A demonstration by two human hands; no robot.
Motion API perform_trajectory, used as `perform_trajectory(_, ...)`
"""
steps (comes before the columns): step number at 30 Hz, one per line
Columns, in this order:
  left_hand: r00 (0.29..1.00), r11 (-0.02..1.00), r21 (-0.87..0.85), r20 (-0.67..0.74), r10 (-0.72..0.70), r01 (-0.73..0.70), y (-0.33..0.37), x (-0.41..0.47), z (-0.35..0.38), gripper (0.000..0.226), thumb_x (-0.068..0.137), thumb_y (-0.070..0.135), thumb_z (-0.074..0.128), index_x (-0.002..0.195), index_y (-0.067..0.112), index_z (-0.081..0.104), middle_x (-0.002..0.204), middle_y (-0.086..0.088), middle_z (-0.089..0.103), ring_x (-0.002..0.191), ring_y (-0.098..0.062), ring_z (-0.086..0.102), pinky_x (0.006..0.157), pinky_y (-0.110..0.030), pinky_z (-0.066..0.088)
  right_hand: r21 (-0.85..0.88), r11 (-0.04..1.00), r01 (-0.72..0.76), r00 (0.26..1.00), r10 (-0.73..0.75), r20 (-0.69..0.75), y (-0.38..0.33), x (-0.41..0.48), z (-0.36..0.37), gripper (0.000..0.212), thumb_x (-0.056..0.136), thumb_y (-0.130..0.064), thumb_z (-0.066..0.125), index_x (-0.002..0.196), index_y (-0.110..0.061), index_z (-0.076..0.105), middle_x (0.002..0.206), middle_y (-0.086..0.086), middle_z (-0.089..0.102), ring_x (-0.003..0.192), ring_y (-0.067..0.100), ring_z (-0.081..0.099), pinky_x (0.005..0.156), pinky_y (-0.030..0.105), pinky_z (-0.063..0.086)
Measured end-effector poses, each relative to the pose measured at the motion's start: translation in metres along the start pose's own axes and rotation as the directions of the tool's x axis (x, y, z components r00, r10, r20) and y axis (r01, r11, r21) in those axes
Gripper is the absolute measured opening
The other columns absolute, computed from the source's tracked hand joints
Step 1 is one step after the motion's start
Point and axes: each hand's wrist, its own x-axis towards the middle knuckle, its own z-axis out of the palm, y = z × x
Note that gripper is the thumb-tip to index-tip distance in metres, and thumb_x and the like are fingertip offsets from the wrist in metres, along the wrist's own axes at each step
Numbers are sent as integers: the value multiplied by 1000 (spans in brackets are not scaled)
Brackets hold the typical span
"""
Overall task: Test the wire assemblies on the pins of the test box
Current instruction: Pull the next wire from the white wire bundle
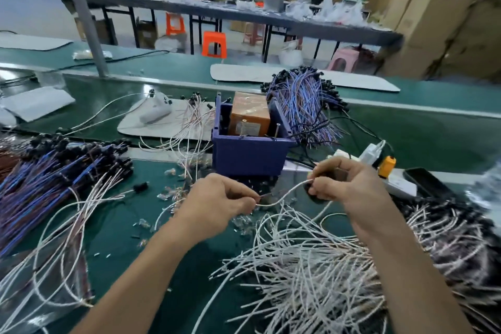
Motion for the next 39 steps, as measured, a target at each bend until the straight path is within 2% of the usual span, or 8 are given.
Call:
perform_trajectory(6,977,985,138,-196,-78,107,-21,1,8,22,81,28,86,68,44,77,63,25,70,60,6,64,54,-9,45,-290,956,-47,996,21,-92,39,10,-23,39,72,19,74,68,-19,77,70,1,76,65,11,66,63,22,50)
perform_trajectory(11,956,976,172,-283,-82,135,-33,-1,10,22,77,39,86,66,53,73,58,24,68,62,9,63,54,-5,41,-276,958,-81,994,58,-90,54,15,-26,36,68,8,81,79,-26,80,78,0,79,73,14,75,69,24,56)
perform_trajectory(16,937,994,17,-335,-98,110,-43,2,11,32,90,16,75,76,44,75,67,20,74,64,1,70,61,-6,48,-292,949,-117,985,74,-154,58,11,-25,27,63,-12,90,81,-29,81,76,-4,79,74,14,76,75,32,57)
perform_trajectory(21,949,987,-159,-305,-76,28,-41,0,12,32,93,3,69,84,31,80,76,7,79,66,-15,75,72,-30,62,-625,778,-53,981,-77,-180,48,2,-20,33,67,-13,90,88,-37,81,85,-22,74,75,-15,64,74,5,49)
perform_trajectory(26,964,973,-205,-262,47,-103,-29,-6,22,40,91,2,71,89,41,80,77,7,79,71,-14,77,71,-27,62,-574,776,260,965,-193,175,28,-9,42,33,86,-25,76,115,-40,71,103,-27,69,92,-16,61,79,-2,41)
perform_trajectory(32,946,945,-303,-323,17,-121,-32,-3,17,42,93,-2,67,87,37,81,72,0,77,61,-15,72,63,-25,59,-508,846,161,977,-64,202,41,3,84,18,98,-20,61,95,-29,76,79,-6,73,67,10,64,65,29,53)
perform_trajectory(35,871,950,-291,-490,-45,-115,-36,-3,9,33,87,4,66,81,33,81,55,-1,68,47,-14,56,48,-24,45,-440,889,127,984,-56,170,47,4,83,22,99,-17,63,86,-27,77,69,-6,70,52,5,53,49,21,42)
perform_trajectory(39,600,982,-191,-786,-150,-6,-41,-6,-24,23,83,25,56,76,33,77,48,9,59,39,-11,43,43,-20,28,-401,912,84,992,-38,120,45,6,82,23,100,-16,61,83,-25,75,64,-19,66,49,-2,52,47,12,36)
